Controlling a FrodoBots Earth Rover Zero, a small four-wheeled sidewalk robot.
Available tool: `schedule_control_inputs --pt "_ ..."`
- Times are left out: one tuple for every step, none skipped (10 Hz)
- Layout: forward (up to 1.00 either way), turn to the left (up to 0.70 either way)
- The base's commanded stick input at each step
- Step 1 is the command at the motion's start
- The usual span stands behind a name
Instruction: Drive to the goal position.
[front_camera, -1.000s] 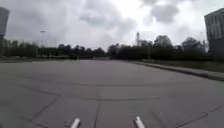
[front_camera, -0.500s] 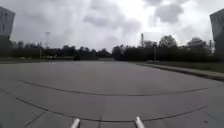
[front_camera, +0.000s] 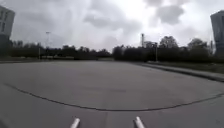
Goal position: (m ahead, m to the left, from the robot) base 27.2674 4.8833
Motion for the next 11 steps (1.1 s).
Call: schedule_control_inputs --pt "1.0 -0.35" --pt "1.0 -0.35" --pt "1.0 -0.19" --pt "1.0 0.0" --pt "1.0 0.0" --pt "1.0 0.0" --pt "1.0 -0.04" --pt "1.0 -0.29" --pt "1.0 -0.4" --pt "1.0 -0.39" --pt "1.0 -0.38"
